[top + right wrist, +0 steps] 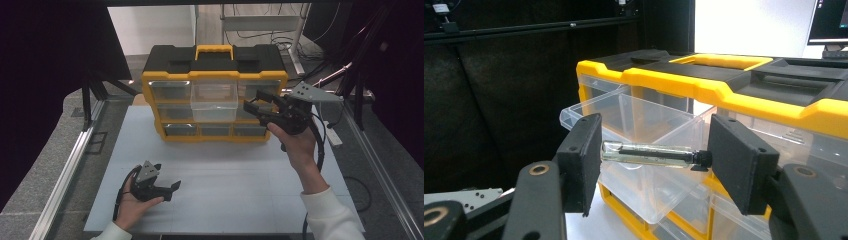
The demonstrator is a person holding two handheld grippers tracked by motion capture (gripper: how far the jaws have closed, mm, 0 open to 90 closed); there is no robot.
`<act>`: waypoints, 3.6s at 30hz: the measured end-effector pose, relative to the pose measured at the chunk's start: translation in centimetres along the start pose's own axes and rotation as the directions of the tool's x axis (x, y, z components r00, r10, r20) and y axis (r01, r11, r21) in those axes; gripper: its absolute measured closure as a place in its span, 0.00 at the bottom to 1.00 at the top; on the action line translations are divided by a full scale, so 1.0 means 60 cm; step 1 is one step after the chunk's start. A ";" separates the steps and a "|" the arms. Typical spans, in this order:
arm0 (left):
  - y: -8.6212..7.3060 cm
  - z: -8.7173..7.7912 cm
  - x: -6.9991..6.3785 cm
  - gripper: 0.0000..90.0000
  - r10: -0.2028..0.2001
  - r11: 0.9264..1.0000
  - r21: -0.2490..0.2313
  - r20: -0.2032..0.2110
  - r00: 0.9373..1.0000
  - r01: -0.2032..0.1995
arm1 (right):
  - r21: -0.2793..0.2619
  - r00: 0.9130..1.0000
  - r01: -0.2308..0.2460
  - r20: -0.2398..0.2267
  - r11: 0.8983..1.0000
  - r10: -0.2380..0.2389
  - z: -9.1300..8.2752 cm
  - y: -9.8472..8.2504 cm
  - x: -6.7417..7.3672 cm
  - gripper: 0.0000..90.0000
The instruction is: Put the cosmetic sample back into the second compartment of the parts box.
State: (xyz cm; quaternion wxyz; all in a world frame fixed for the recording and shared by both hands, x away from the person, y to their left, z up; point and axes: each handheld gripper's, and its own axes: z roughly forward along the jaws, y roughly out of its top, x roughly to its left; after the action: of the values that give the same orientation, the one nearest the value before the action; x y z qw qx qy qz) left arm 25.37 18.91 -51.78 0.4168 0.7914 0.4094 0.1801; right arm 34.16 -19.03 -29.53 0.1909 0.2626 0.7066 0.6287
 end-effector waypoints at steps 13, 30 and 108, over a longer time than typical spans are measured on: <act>-0.001 -0.001 0.000 0.07 0.000 1.000 0.001 -0.001 1.000 0.000 | 0.007 1.000 0.007 0.007 1.000 -0.007 0.024 0.017 -0.003 0.45; -0.001 -0.002 0.001 0.07 0.000 1.000 -0.001 0.002 1.000 0.000 | 0.010 1.000 0.027 0.010 1.000 -0.027 0.055 0.036 0.005 0.45; -0.001 -0.004 -0.002 0.07 -0.010 1.000 -0.008 -0.006 1.000 0.010 | 0.100 0.999 0.044 -0.003 0.994 -0.044 -0.008 -0.021 -0.011 0.20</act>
State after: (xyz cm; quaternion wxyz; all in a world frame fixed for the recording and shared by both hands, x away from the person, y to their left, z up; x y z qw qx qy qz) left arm 25.10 18.94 -51.67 0.4199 0.7871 0.4136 0.1820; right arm 34.23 -19.89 -30.75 0.1909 0.2560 0.7428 0.5885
